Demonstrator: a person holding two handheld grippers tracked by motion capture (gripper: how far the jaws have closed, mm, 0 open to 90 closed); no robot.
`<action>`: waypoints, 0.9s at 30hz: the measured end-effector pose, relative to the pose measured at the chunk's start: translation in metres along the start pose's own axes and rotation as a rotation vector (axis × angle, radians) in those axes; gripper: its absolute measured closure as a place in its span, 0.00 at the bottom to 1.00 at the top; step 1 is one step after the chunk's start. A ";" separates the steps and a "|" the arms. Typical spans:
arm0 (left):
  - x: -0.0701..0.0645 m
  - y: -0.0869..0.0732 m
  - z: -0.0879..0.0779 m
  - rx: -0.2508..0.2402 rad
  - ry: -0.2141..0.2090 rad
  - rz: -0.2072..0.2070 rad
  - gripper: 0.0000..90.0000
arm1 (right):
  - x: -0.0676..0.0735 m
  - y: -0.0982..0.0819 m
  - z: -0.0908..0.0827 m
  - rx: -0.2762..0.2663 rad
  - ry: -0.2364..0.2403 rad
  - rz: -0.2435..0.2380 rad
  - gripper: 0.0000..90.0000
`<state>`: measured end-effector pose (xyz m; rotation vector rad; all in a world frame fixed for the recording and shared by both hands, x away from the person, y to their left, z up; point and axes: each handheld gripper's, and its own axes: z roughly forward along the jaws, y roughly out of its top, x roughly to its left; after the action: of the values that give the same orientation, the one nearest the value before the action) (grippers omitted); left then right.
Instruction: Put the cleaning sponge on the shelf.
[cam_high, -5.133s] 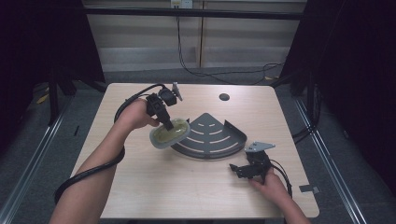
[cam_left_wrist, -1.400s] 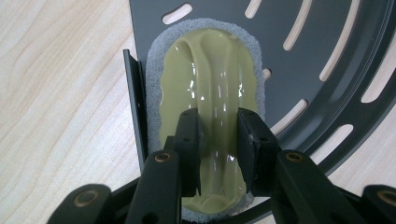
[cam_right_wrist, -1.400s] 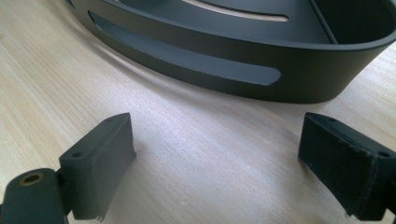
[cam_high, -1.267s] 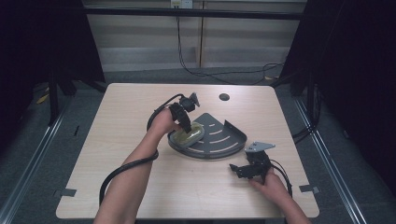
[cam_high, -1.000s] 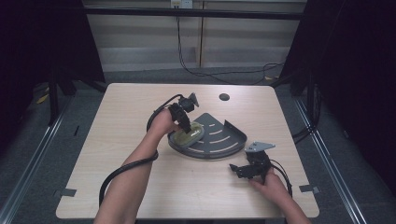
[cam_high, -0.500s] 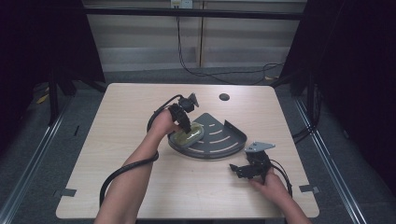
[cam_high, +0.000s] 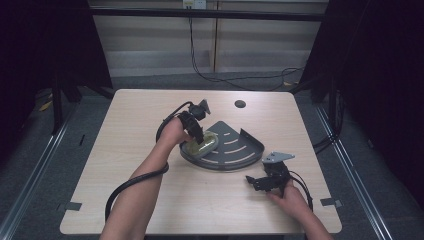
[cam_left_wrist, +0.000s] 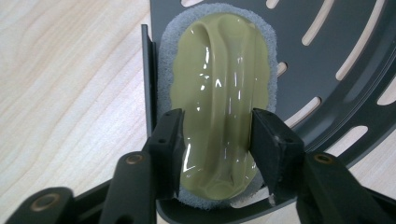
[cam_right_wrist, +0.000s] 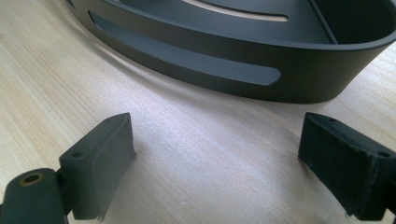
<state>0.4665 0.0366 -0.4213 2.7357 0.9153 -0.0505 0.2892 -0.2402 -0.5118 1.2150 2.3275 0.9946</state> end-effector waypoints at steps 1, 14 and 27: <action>0.000 0.000 -0.001 -0.003 0.003 0.001 0.59 | 0.000 0.000 0.000 0.000 0.000 0.000 0.11; 0.000 -0.002 -0.014 -0.005 0.046 -0.002 0.34 | 0.000 0.000 0.000 0.000 0.000 0.001 0.11; 0.005 -0.012 -0.030 -0.033 0.051 -0.021 0.27 | 0.000 0.000 0.000 0.001 0.000 0.002 0.11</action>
<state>0.4618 0.0563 -0.3953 2.7083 0.9499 0.0306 0.2890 -0.2402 -0.5117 1.2172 2.3275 0.9946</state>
